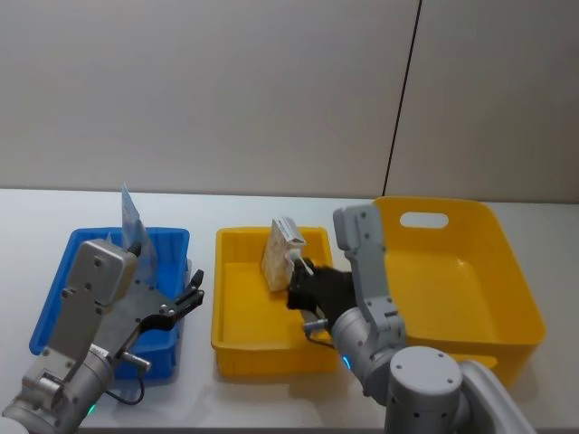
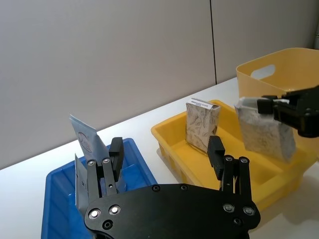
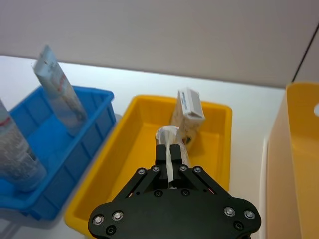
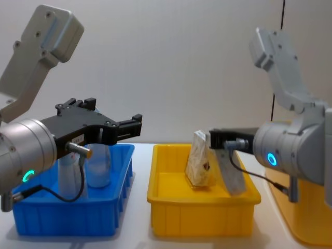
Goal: Bimanual collaborative sorting of washing and personal care products
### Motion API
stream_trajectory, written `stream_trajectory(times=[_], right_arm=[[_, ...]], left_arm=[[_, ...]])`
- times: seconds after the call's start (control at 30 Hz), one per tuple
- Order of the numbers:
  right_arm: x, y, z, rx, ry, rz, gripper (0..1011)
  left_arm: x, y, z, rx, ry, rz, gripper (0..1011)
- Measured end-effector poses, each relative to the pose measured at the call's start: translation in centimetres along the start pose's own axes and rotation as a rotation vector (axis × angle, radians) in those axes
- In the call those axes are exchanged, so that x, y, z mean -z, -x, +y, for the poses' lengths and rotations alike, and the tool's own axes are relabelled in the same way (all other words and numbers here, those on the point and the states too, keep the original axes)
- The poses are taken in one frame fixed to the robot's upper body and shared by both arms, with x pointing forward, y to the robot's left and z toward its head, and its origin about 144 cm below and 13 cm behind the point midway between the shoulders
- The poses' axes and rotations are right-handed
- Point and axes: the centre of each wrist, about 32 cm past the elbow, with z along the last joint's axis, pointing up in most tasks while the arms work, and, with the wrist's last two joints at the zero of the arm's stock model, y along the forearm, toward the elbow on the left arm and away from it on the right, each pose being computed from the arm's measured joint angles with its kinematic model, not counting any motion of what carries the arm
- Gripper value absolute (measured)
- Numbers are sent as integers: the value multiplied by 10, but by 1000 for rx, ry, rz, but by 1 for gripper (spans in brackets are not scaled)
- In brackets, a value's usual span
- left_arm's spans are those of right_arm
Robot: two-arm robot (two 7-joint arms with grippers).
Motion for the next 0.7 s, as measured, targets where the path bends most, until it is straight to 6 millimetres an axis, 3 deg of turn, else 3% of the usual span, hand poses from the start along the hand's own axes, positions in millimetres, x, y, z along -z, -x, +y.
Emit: stream_trajectory(times=[0.7], right_arm=[[-19, -8, -5, -24, -179, -88, 25]], left_arm=[[0, 0, 0, 0, 0, 0, 1001]])
